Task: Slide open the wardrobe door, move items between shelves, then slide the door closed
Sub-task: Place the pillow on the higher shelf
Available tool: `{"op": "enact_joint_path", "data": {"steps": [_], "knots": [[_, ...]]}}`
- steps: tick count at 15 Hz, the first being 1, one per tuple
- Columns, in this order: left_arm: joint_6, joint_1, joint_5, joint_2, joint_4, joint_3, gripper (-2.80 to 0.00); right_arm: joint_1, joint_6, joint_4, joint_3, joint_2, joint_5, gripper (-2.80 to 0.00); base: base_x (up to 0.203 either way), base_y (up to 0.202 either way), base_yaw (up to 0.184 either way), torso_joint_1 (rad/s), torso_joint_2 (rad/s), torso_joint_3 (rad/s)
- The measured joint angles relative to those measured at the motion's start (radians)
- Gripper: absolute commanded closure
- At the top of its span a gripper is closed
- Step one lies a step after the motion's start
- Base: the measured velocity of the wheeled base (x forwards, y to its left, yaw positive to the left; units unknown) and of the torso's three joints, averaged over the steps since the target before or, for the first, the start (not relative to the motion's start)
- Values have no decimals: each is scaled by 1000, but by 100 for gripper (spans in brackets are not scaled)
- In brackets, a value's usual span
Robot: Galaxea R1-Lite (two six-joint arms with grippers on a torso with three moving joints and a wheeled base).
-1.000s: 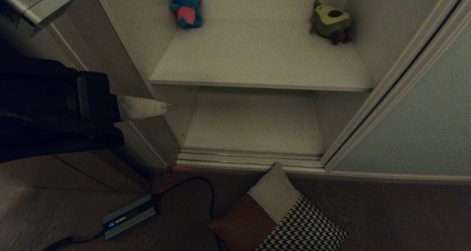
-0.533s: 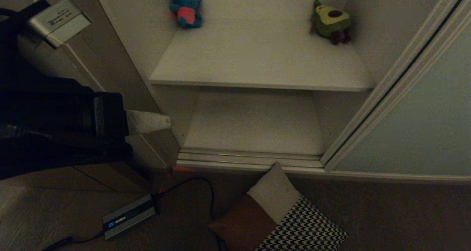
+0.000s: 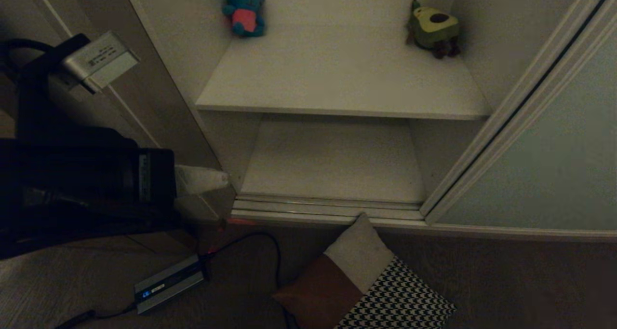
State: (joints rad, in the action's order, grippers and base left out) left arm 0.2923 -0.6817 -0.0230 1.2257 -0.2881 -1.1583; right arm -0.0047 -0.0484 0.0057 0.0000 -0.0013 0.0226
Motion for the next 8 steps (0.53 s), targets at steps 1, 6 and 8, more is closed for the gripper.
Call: {"op": "enact_joint_path", "data": {"steps": [1,6,8], "knots": [[1,0,0,0,5,14,0,0,0,0,0,0,0,0,0,0,0,0,0,0],[48,0,-2,-4,55,95,0,0,0,0,0,0,0,0,0,0,0,0,0,0],[47,1,-6,-14,73,110,0,0,0,0,0,0,0,0,0,0,0,0,0,0]]}}
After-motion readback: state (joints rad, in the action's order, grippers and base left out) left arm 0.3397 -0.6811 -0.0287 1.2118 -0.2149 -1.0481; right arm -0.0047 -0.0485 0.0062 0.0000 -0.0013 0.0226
